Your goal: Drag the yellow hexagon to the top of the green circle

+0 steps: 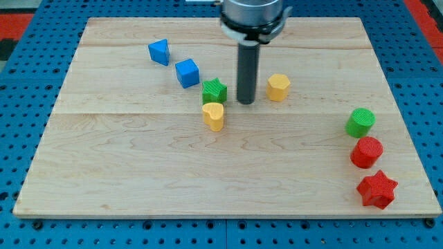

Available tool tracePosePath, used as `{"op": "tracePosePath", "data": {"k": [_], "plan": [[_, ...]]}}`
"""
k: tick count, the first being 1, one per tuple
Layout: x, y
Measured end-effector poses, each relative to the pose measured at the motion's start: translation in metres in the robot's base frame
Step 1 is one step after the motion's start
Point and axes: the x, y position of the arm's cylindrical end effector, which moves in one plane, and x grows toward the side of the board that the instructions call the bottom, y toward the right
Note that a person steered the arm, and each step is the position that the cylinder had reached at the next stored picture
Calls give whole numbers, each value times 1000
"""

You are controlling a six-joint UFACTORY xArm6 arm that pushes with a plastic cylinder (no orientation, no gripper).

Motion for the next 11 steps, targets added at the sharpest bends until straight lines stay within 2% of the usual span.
{"op": "tracePosePath", "data": {"k": [1, 2, 3, 4, 5, 6, 8, 10, 11], "plan": [[-6, 10], [-39, 7], [-28, 48], [-16, 51], [1, 25], [4, 70], [-8, 81], [4, 127], [11, 101]]}}
